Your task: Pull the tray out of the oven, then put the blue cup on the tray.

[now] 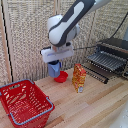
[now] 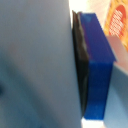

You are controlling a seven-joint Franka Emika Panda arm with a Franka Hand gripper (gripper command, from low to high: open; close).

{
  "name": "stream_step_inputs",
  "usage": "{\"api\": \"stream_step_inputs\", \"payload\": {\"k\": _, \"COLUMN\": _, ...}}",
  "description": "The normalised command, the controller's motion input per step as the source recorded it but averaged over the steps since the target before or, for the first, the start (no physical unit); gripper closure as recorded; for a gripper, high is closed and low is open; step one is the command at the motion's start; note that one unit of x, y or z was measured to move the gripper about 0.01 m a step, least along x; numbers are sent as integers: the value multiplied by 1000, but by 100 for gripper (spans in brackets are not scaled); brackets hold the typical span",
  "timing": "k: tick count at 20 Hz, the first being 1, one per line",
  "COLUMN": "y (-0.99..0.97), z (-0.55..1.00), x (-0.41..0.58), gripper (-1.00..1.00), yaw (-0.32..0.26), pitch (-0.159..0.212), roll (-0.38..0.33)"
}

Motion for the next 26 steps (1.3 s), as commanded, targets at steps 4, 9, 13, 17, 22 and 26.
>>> {"api": "stream_step_inputs", "payload": {"k": 4, "y": -189, "z": 894, "x": 480, "gripper": 100, "yaw": -236, "pitch": 103, "roll": -53}}
{"api": "stream_step_inputs", "payload": {"k": 9, "y": -421, "z": 861, "x": 472, "gripper": 100, "yaw": -173, "pitch": 104, "roll": -5}}
{"api": "stream_step_inputs", "payload": {"k": 13, "y": -671, "z": 659, "x": 262, "gripper": 100, "yaw": -122, "pitch": 95, "roll": 18}}
{"api": "stream_step_inputs", "payload": {"k": 17, "y": -732, "z": 371, "x": 26, "gripper": 100, "yaw": -157, "pitch": 62, "roll": 1}}
{"api": "stream_step_inputs", "payload": {"k": 22, "y": -746, "z": 54, "x": 0, "gripper": 100, "yaw": -167, "pitch": 0, "roll": 0}}
{"api": "stream_step_inputs", "payload": {"k": 26, "y": -810, "z": 0, "x": 0, "gripper": 100, "yaw": -145, "pitch": -15, "roll": 0}}
